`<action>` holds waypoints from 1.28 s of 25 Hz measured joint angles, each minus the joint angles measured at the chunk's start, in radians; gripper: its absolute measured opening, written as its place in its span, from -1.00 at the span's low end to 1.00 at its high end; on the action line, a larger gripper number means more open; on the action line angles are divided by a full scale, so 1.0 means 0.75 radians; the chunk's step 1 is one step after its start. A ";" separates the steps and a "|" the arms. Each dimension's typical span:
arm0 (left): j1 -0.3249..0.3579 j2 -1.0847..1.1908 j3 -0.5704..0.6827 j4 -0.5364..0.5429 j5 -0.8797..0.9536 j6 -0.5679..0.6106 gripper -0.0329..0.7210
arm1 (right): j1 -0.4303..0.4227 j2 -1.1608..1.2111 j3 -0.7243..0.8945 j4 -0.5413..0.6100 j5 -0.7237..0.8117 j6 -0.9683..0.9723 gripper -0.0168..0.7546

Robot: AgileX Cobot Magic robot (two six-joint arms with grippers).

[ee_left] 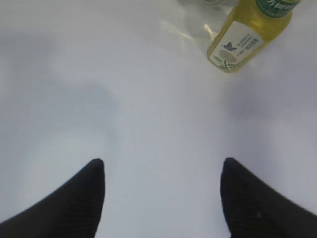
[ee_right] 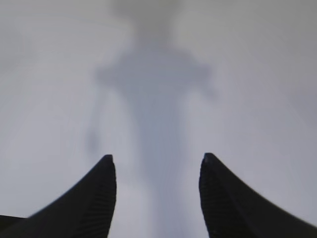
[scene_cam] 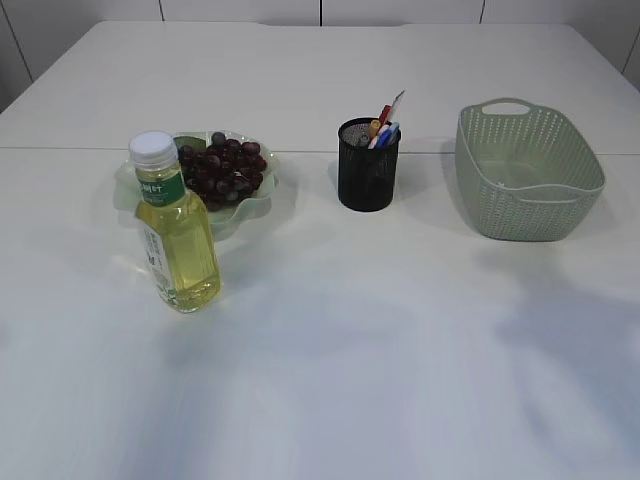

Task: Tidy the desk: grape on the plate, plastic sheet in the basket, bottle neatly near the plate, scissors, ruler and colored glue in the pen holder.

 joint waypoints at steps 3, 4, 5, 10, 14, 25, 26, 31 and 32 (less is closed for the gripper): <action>0.000 -0.126 0.043 0.039 0.006 -0.002 0.50 | 0.000 -0.129 0.066 0.000 0.006 0.046 0.16; 0.000 -0.169 0.060 0.062 0.009 -0.002 0.50 | 0.000 -0.177 0.093 0.000 0.009 0.052 0.16; 0.000 -0.206 0.078 0.080 0.009 -0.002 0.50 | 0.000 -0.219 0.120 0.000 0.009 0.055 0.16; 0.000 -0.436 0.207 0.101 0.014 -0.002 0.50 | 0.000 -0.494 0.252 0.000 0.015 0.064 0.16; 0.000 -0.642 0.361 0.101 0.007 -0.002 0.50 | 0.000 -0.755 0.340 0.000 0.023 0.066 0.16; 0.000 -1.122 0.550 0.085 0.042 -0.002 0.48 | 0.000 -1.366 0.593 0.000 0.043 0.066 0.16; 0.000 -1.159 0.559 0.081 0.047 -0.002 0.48 | 0.000 -1.416 0.617 0.000 0.045 0.068 0.16; 0.000 -1.258 0.607 0.079 0.050 -0.002 0.47 | 0.000 -1.558 0.699 0.003 0.051 0.068 0.16; 0.000 -1.271 0.615 0.076 0.050 -0.002 0.47 | 0.000 -1.560 0.715 0.009 0.051 0.068 0.16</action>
